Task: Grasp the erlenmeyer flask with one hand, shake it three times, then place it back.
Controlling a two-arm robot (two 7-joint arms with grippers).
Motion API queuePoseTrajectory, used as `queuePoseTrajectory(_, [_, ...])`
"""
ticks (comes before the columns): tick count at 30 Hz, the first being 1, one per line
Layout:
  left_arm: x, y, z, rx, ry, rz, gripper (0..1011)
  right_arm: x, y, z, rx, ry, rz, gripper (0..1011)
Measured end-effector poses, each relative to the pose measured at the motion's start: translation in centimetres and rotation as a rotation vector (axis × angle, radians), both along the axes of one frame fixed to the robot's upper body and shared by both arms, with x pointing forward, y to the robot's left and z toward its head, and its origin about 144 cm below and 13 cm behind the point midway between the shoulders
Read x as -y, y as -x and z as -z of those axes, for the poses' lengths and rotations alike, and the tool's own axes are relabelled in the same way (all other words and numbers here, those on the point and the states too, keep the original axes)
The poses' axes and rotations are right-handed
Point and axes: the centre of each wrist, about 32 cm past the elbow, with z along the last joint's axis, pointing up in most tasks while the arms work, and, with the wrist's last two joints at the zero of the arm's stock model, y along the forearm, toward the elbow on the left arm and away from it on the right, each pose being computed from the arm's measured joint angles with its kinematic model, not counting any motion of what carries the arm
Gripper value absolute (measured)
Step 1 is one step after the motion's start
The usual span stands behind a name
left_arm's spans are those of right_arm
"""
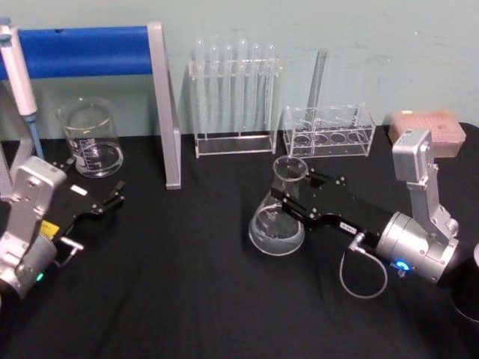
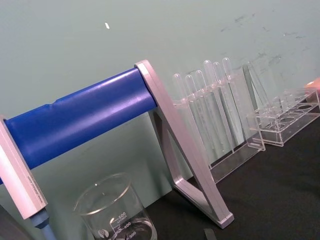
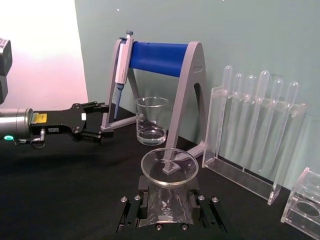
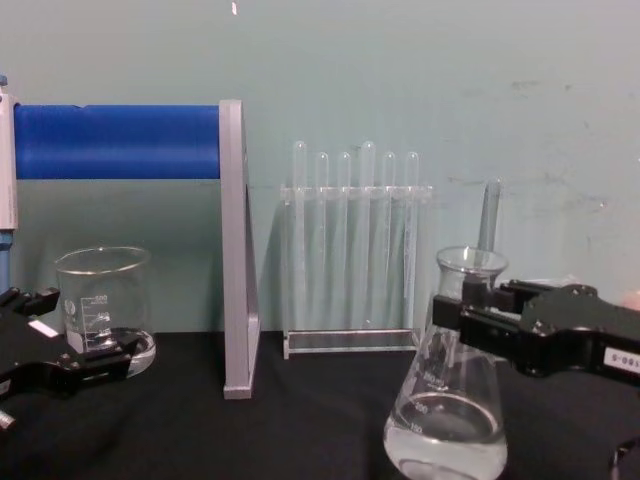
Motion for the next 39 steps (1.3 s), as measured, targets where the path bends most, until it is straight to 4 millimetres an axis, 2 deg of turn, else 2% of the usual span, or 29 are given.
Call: queuePoseTrajectory(39, [0.0, 0.0, 0.0, 0.000, 0.000, 0.000, 1001, -0.2, -0.4, 2.0, -0.028, 0.045, -0.048, 448])
